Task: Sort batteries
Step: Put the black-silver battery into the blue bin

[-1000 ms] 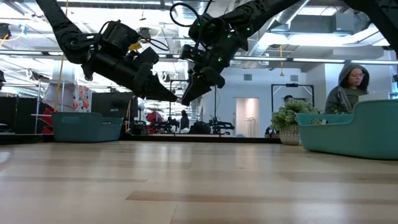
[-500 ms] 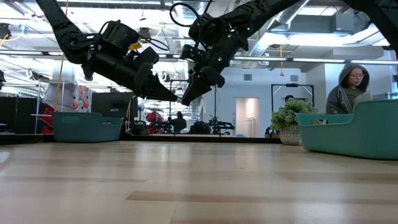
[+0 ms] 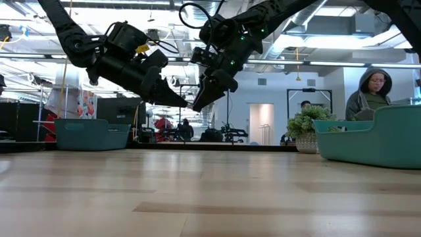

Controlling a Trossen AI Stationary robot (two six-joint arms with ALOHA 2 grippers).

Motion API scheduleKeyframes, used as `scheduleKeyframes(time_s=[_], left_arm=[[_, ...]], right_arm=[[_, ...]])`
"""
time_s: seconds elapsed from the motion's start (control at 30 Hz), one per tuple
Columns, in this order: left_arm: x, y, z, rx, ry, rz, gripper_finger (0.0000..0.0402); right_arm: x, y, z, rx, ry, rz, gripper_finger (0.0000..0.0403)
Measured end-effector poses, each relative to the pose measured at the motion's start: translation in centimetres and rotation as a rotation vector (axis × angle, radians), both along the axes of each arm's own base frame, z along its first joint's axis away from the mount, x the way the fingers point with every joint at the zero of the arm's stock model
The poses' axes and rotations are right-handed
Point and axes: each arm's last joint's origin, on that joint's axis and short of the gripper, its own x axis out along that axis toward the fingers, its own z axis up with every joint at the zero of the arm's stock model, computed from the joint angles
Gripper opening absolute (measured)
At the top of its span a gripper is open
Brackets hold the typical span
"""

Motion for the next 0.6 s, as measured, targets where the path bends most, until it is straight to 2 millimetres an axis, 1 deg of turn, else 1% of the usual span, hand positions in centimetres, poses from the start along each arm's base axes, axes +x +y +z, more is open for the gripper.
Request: scheduleKeyframes(time_s=[0.2, 0.3, 0.43, 0.6], left_arm=[[-0.1, 0.0, -0.2, -0.004, 0.025, 0.007, 0.0043], [-0.2, 0.0, -0.4, -0.012, 0.046, 0.013, 0.0043], [-0.3, 0.1, -0.6, -0.021, 0.068, 0.018, 0.0043], [-0.7, 0.6, -0.9, -0.041, 0.093, 0.081, 0.0043]], right_arm=[[-0.1, 0.1, -0.1, 0.012, 0.013, -0.007, 0.0187], [-0.1, -0.1, -0.1, 0.016, 0.01, -0.021, 0.0212], [-0.6, -1.4, -0.1, 0.028, 0.016, -0.084, 0.0227], [-1.3, -3.2, -0.2, 0.033, 0.029, -0.146, 0.0228]])
